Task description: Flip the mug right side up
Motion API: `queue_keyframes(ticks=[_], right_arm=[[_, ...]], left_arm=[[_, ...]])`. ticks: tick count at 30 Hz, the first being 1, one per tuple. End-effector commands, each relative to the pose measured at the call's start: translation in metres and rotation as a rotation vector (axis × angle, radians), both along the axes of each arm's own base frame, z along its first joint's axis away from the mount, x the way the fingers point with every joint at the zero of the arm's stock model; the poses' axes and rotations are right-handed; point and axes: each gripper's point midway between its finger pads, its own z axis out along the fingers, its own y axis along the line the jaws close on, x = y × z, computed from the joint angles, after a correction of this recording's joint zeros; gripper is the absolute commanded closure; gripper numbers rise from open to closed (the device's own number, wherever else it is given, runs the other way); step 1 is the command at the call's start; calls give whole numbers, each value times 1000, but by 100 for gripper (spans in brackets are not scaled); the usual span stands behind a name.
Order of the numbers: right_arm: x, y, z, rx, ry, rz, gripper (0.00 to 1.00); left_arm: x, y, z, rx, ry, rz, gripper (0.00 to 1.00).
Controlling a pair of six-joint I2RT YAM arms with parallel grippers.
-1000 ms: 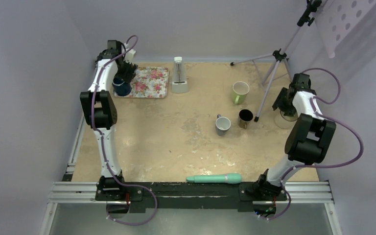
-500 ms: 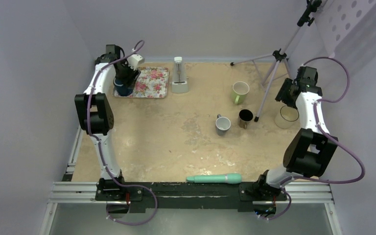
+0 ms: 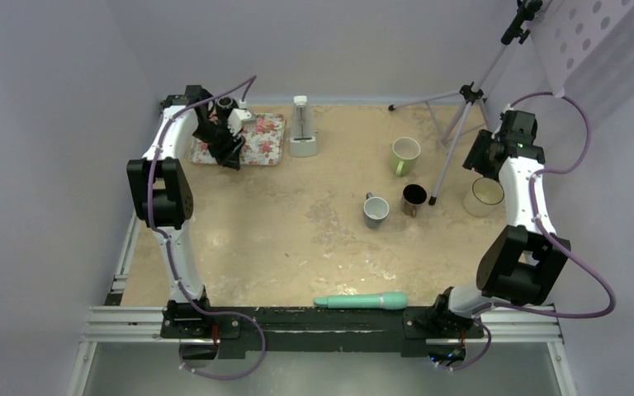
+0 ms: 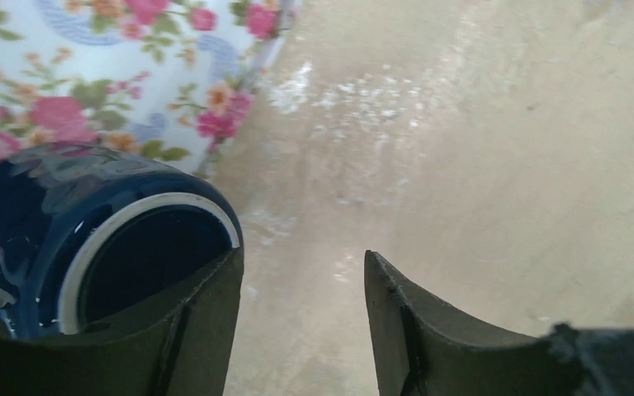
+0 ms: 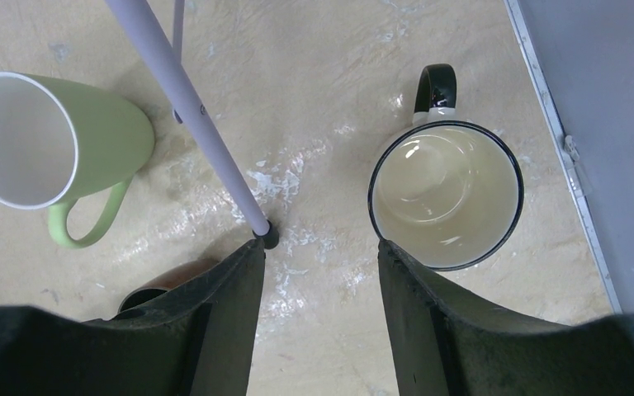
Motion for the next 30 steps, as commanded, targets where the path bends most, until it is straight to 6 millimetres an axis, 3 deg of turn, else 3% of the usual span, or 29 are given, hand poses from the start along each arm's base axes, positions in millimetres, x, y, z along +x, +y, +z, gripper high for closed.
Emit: queue_keyframes(ticks=[1,5,7,15,18,23,30], right_arm=[[2,1,26,-29,-65,20,44],[3,5,29,-19,-75,40,44],[3,5,31,-21,-80,48,44],[4,9,31,-14,-85,71,44],[6,11,29,-4,-82,80,44],[5,12,29,-3,-79,86,44],[-3,15,29,-8,-74,90,44]], left_arm=[[-39,-26,19,-109,103,-82,39],[7,-19,38,-87,-10,93,32],[20,-19,48,-100,-27,127,32],[23,-34,64,-191,-12,134,32],[36,-42,63,-173,-36,186,31],[80,-52,58,-101,-133,407,28],[125,-38,54,-155,-160,622,17]])
